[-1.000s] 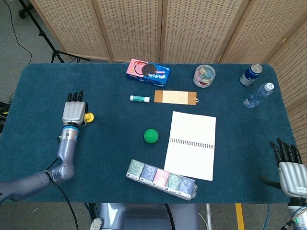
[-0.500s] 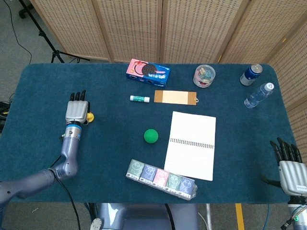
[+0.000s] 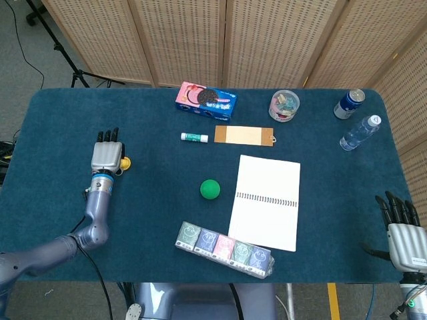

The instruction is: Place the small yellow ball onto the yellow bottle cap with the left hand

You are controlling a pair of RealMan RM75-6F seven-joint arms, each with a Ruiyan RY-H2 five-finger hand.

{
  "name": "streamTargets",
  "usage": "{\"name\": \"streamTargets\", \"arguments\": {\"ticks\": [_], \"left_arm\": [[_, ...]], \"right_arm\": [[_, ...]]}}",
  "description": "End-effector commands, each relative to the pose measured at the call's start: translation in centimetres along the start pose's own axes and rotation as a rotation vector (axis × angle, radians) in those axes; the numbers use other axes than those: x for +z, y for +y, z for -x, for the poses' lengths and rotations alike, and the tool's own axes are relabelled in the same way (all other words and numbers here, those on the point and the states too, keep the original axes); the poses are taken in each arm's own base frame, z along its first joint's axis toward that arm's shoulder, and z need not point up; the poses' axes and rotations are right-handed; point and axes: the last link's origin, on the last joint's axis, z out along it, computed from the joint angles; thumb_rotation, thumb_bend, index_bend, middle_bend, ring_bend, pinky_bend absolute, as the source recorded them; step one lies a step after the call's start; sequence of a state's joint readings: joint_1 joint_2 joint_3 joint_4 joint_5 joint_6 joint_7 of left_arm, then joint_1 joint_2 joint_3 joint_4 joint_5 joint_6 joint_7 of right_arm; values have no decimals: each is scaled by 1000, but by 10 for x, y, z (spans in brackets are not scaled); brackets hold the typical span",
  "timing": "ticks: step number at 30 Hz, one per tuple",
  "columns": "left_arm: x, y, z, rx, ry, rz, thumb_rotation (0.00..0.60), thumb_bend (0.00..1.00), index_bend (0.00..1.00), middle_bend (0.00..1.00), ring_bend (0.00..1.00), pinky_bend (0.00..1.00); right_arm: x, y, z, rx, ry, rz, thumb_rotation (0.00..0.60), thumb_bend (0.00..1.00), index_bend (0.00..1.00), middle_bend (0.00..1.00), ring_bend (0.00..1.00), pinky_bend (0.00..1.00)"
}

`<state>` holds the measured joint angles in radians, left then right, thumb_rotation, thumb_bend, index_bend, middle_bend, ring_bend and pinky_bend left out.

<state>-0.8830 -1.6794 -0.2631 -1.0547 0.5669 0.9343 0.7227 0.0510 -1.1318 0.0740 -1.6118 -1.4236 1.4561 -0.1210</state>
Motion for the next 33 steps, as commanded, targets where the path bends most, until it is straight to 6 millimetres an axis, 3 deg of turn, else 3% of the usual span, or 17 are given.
{"name": "streamTargets", "arguments": {"ticks": [1,5,9,14,17,20,26,33], "left_arm": [[0,-1,-2,-3,8,-2,600,193,433,0,0,0],[0,-2,-3,-4,12,-7,600,126,347,0,0,0],[-1,-4,-5,-12,16,-8,600,122,339,0,0,0],[-14,-8,-24,-124,53,23,600,121,324,0,0,0],[-42,-22,-42,-178,122,73,600,122,309,0,0,0],[-69,-38,-46,-182,189,100,600,123,308,0,0,0],[-139,-82,-28,-250,278,125,600,123,237,0,0,0],[-194,-111,0,-274,243,139,600,123,155,0,0,0]], "right_arm": [[0,0,0,1,3,-1,600,0,31,0,0,0],[-1,0,0,3,6,-2,600,0,31,0,0,0],[-1,0,-1,5,8,-3,600,0,31,0,0,0],[-1,0,-1,6,6,-5,600,0,31,0,0,0],[-1,0,-1,7,10,-12,600,0,31,0,0,0],[-2,-1,-1,6,13,-18,600,0,31,0,0,0],[-1,-3,-1,11,23,-25,600,0,31,0,0,0],[-1,-3,-2,17,33,-26,600,0,31,0,0,0]]}}
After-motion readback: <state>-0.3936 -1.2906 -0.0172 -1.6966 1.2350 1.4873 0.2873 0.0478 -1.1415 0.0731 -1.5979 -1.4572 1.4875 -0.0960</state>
